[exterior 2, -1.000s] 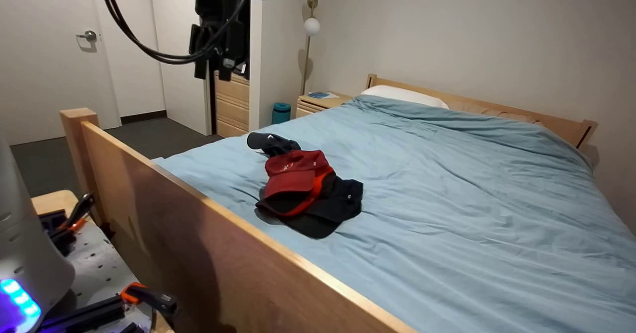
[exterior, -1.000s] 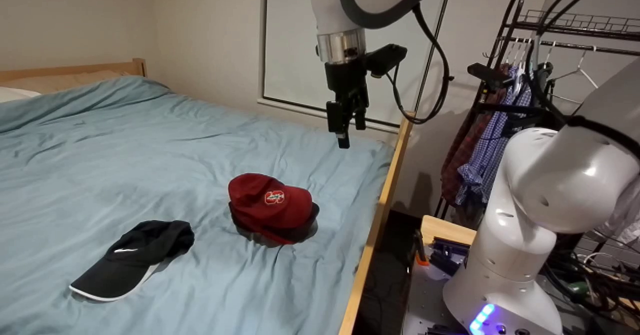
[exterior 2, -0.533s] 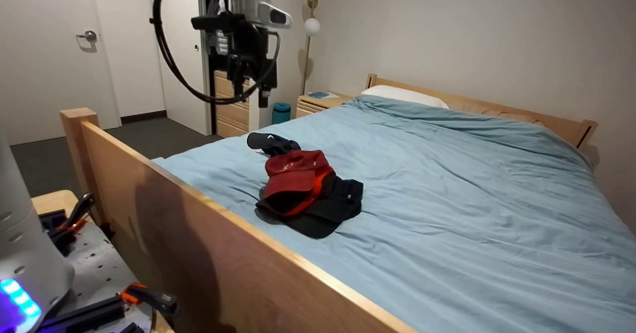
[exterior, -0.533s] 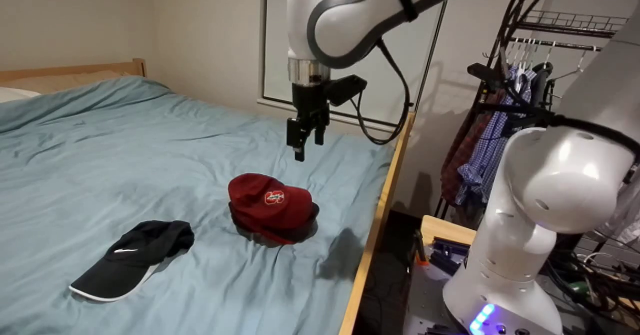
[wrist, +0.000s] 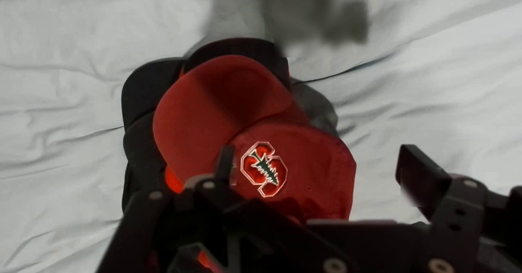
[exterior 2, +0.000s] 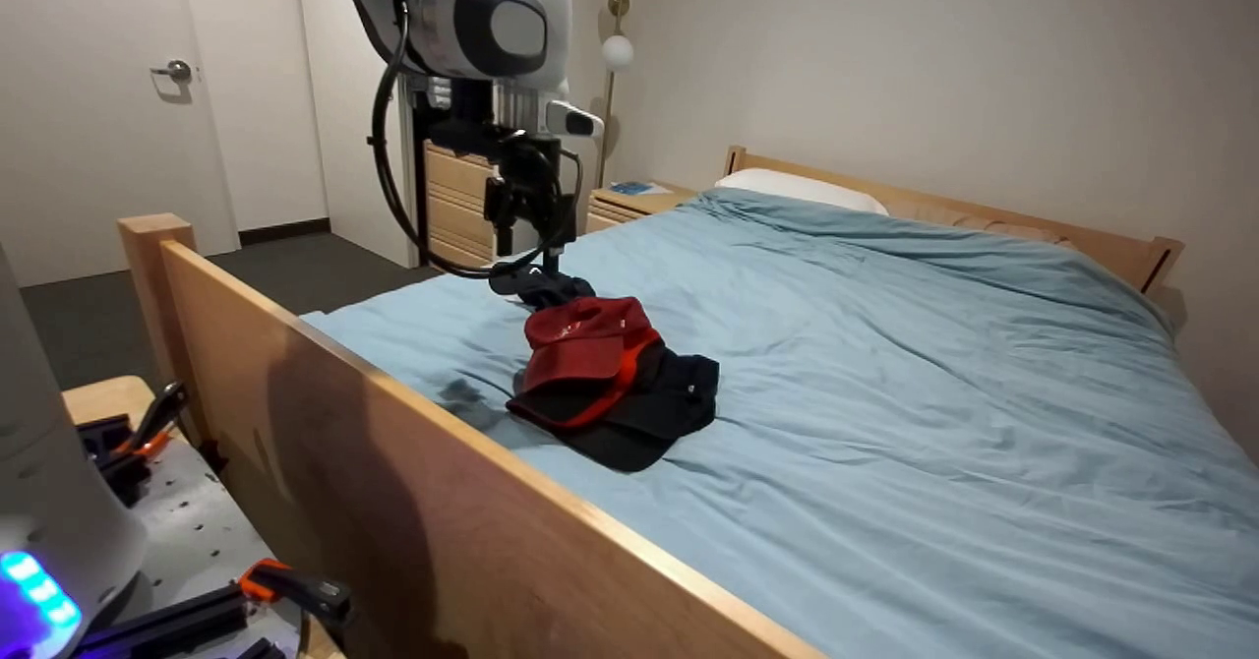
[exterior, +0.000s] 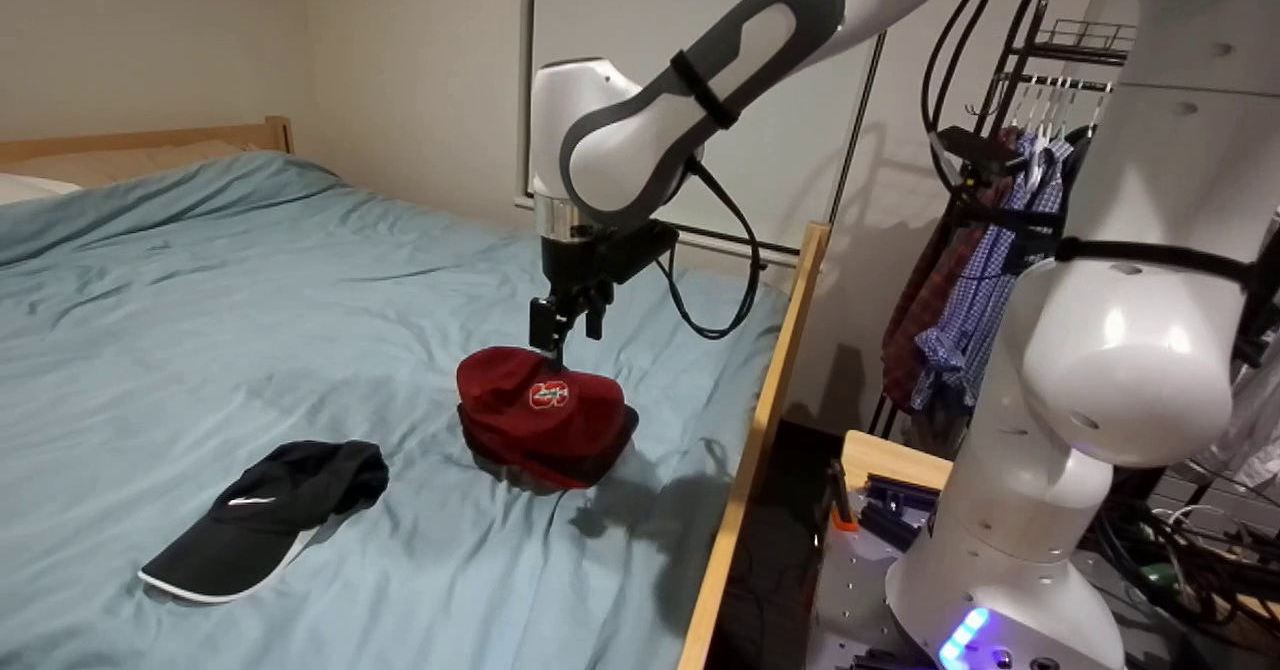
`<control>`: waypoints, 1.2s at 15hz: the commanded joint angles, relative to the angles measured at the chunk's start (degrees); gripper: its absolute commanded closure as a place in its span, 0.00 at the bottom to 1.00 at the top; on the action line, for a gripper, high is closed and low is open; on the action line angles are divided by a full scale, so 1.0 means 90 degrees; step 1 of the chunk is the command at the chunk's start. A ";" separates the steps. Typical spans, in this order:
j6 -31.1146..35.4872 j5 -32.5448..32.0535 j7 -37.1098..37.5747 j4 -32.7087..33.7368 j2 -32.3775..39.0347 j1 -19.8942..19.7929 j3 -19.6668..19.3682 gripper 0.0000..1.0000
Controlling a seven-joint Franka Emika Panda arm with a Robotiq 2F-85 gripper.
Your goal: Pick the red cap and place it on the left then remove it from the top of the black cap
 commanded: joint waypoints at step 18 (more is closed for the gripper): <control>0.0854 -0.0025 -0.0944 0.1709 0.2261 -0.0028 -0.0314 0.00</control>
